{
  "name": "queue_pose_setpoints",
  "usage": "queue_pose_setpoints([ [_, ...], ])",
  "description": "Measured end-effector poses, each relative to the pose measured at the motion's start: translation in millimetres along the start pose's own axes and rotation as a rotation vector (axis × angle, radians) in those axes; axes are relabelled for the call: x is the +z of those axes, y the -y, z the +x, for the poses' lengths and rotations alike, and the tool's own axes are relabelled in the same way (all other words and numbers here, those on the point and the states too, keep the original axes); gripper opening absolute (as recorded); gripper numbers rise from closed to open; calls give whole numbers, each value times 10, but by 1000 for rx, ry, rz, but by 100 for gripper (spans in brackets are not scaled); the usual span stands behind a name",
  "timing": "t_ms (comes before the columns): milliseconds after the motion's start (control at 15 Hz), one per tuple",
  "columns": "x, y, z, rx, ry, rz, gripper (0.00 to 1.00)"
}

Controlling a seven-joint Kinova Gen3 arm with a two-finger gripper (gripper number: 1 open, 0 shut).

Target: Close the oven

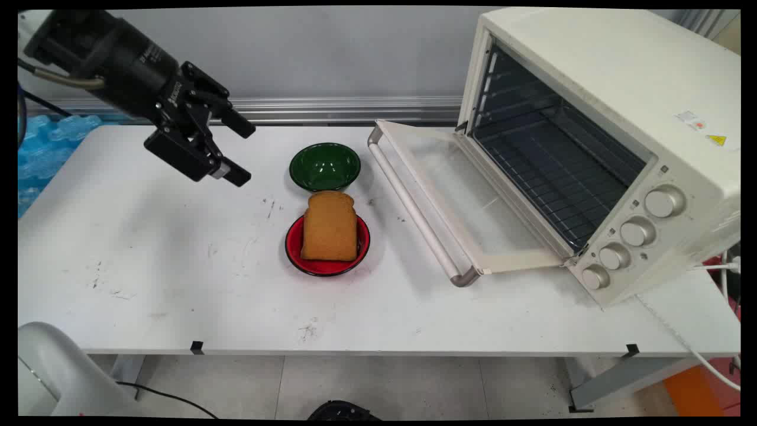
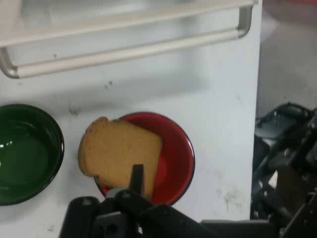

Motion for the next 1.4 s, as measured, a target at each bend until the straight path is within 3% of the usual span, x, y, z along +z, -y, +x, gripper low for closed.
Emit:
queue_pose_setpoints([
  [333,17,12,31,-46,-53,1,100],
  [800,286,-4,177,-75,-121,-17,100],
  [1400,928,62,216,-123,-105,-1,100],
])
